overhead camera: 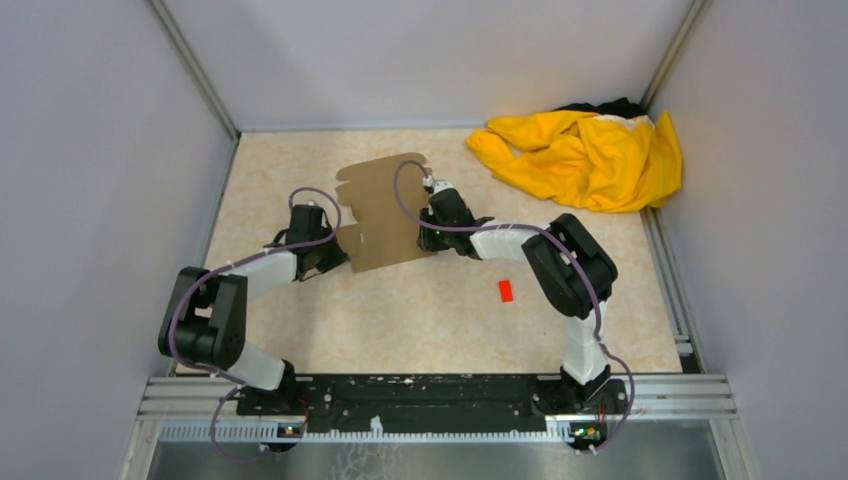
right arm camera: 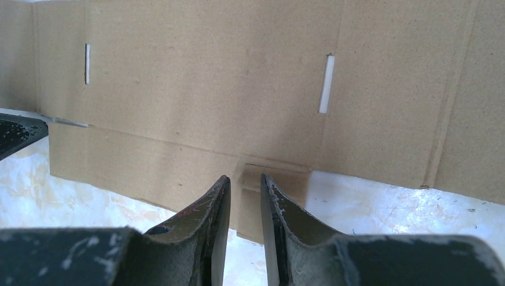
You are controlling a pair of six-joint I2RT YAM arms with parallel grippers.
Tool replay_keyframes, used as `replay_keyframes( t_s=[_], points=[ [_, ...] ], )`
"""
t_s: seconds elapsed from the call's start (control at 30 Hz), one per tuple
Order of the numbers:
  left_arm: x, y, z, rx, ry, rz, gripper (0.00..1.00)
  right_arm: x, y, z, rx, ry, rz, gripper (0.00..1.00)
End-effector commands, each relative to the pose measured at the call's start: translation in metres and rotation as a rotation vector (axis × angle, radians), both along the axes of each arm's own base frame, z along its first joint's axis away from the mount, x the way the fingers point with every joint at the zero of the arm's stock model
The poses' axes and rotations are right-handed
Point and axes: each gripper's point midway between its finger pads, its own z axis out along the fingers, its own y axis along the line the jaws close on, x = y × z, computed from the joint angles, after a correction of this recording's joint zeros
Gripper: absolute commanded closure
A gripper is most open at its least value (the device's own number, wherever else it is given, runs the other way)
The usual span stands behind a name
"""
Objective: Fold the paper box
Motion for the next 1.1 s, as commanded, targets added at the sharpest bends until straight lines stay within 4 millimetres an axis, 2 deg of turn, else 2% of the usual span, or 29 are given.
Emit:
replay_keyframes(
  t_s=[0.0,0.37,0.6,0.87,1.07],
  points=[
    [-0.004,-0.012,0.01,-0.054,-0.004,-0.05,1.0,-0.107,-0.067,-0.103,-0.303,0.431,0.047,0.74],
    [0.0,-0.027,0.036,-0.142,-0.05,-0.078,1.0,-0.109,-0.066,-0.107,-0.287,0.437,0.051,0.74],
    [-0.003,-0.035,0.028,-0.186,-0.025,-0.092,1.0,-0.111,-0.064,-0.108,-0.277,0.441,0.056,0.74],
    [0.003,-0.041,0.03,-0.213,-0.041,-0.105,1.0,-0.112,-0.063,-0.11,-0.272,0.445,0.059,0.74],
    [0.0,-0.044,0.02,-0.216,-0.014,-0.114,1.0,-0.111,-0.063,-0.111,-0.274,0.448,0.057,0.74]
  ],
)
